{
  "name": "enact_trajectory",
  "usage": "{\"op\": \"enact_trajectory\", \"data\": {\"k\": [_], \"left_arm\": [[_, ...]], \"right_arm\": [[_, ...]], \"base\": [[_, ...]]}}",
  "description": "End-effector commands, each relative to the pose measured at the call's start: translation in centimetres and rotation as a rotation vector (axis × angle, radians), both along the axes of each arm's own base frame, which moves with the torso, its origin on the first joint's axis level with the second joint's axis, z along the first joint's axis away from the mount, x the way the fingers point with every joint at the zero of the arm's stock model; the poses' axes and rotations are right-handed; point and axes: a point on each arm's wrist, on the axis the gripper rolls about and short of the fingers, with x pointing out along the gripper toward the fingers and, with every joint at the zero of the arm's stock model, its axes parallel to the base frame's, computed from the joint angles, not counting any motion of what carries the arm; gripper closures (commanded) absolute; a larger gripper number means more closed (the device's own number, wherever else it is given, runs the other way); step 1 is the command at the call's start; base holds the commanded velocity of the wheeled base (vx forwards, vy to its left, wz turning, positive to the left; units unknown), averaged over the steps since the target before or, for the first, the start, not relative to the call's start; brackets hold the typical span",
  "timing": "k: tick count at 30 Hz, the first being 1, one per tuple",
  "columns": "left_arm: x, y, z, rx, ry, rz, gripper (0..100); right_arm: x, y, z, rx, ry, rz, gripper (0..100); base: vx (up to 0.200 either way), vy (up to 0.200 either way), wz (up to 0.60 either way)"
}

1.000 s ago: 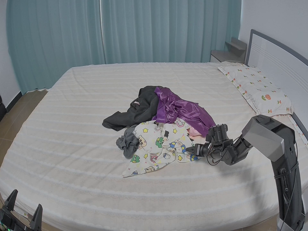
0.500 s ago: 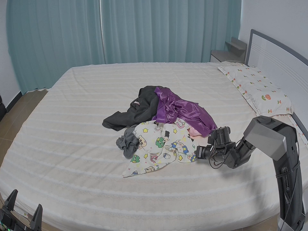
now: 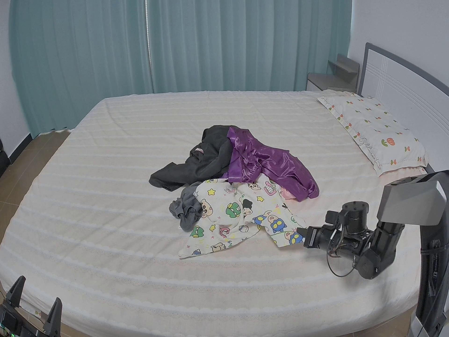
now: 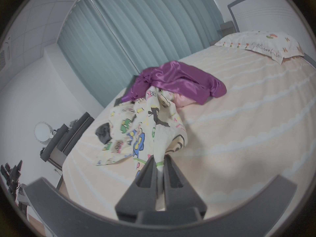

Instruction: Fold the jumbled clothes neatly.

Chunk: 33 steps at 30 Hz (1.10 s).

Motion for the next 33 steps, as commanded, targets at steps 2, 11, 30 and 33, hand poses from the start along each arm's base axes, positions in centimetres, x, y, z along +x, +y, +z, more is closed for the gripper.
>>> {"op": "enact_trajectory", "data": {"k": [2,11,30,33], "left_arm": [[-0.9,0.0,3.2,-0.011,-0.119,-0.009,0],[4.1,-0.5,11.6,-0.082,0.062,-0.224,0],[18.5,-9.6,6.9,0.118,0.424,-0.871,0],[20.3,-11.4,5.3,0.135,0.420,-0.848,0]], "right_arm": [[-6.1,0.2,6.3,0.074,-0.150,0.082,100],[-8.2,1.6,13.3,0.208,-0.376,0.153,100],[-10.1,4.4,28.4,0.441,-0.580,0.271,100],[-10.1,5.0,28.7,0.440,-0.563,0.288,100]], "base": [[0.000,0.000,0.00],[0.000,0.000,0.00],[0.000,0.000,0.00],[0.000,0.000,0.00]]}}
